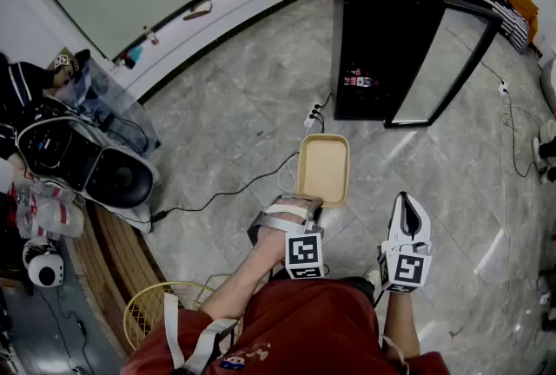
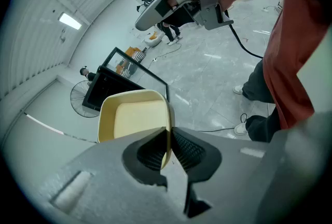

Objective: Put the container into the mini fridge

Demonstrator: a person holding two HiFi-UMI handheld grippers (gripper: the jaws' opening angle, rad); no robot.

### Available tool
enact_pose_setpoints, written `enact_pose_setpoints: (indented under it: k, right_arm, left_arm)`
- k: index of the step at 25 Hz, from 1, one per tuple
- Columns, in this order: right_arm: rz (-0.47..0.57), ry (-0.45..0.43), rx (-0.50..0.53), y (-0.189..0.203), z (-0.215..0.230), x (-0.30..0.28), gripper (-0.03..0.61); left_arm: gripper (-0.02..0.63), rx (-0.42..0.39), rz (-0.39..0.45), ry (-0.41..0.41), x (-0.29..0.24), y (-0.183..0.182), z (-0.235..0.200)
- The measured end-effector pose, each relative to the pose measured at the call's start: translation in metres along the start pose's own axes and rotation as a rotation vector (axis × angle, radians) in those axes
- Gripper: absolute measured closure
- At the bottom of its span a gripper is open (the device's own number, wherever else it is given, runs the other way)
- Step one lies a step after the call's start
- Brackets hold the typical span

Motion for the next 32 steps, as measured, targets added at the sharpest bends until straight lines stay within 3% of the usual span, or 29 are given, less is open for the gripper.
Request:
enact_pose_setpoints:
  k: [4,15,23,32]
  right_arm:
    - [0.008,0.000,0.031,0.005,-0.020,0.018,0.578]
    - [-0.024,0.019,0.033,0.002,-0.045,0.000,0.578]
    - [-0.012,0.084,-0.014,-0.002,-0.031,-0.003,0.578]
    - [-0.069,0.090,-0.033,0.016,-0.001,-0.036,0.578]
  left_arm:
    - [0.577,-0.009,0.005,0.003,0.006,0.010,0.023]
    - [0.577,-0.016,0.038,0.032,-0.005,0.037,0.008]
    - [0.577,-0.022,0.066,0.067,-0.021,0.031,-0.003]
    - [0.577,-0.028,0.067,0.112,-0.055,0.008,-0.031]
Point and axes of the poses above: the fingertips, and each gripper's own axes: x backward along the fingers, z to its right, y out of its underside, the point moved 9 cm from there along x, backward along the fingers, and after that the axes turned 8 degrees about y, right-handed, at the moved point
